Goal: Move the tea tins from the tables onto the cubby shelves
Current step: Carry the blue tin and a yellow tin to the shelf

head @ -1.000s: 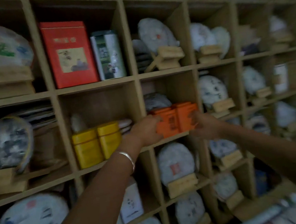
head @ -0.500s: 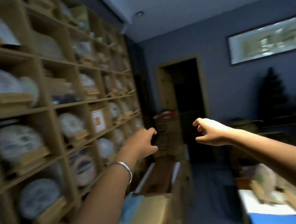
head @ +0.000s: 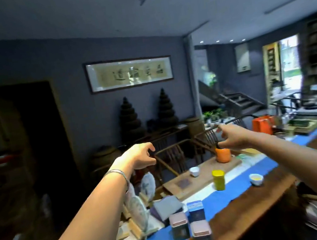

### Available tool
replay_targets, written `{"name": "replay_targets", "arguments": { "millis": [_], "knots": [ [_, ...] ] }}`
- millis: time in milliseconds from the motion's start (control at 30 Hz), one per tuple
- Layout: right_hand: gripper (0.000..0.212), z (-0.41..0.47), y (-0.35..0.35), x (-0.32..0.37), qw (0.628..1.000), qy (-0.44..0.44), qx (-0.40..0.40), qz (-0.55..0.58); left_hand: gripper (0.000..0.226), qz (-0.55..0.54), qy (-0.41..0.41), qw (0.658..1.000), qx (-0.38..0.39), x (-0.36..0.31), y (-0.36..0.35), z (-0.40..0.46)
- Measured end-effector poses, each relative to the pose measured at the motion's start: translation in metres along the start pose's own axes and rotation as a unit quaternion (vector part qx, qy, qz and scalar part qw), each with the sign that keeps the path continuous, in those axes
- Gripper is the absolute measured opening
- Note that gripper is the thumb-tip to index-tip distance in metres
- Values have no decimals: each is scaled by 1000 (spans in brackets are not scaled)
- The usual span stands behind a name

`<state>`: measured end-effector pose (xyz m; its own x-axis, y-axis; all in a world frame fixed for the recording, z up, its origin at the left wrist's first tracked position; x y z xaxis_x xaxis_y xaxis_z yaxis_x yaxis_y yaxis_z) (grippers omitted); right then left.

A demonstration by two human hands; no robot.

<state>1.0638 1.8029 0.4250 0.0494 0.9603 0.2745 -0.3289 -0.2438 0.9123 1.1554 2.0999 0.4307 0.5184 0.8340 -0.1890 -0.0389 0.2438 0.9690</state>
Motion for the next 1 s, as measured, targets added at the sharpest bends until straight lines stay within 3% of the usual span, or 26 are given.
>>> {"name": "replay_targets", "arguments": {
  "millis": [167, 367, 533, 767, 900, 1000],
  "knots": [
    [46, 2, 2, -86, 994, -108, 5, -18, 51, 5, -99, 992, 77, -63, -56, 92],
    [50, 43, -33, -144, 982, -183, 32, -42, 55, 2, -158, 981, 109, -80, -101, 204],
    [54, 100, -76, -171, 969, -230, 81, -43, 57, 13, -162, 973, 163, -61, -152, 283],
    [56, 180, -179, -204, 962, -214, 164, -37, 63, 23, -142, 958, 248, -12, -268, 336],
    [65, 226, -250, -237, 958, -188, 215, -31, 69, -6, -95, 952, 291, 25, -342, 348],
    [75, 260, -305, -263, 952, -161, 258, -36, 86, -43, -34, 946, 321, 51, -397, 340]
  ]
}}
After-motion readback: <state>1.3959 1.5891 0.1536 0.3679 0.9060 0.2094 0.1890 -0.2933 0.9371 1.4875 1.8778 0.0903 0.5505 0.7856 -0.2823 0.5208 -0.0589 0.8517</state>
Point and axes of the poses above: each hand's wrist, its own z-axis towards the middle knuckle, its own y-axis out of the back of the hand, x = y × z, the point moved 1 cm from there along z, towards the middle knuckle, and after that the axes turned 1 degree about y, right-handed, at the moved point
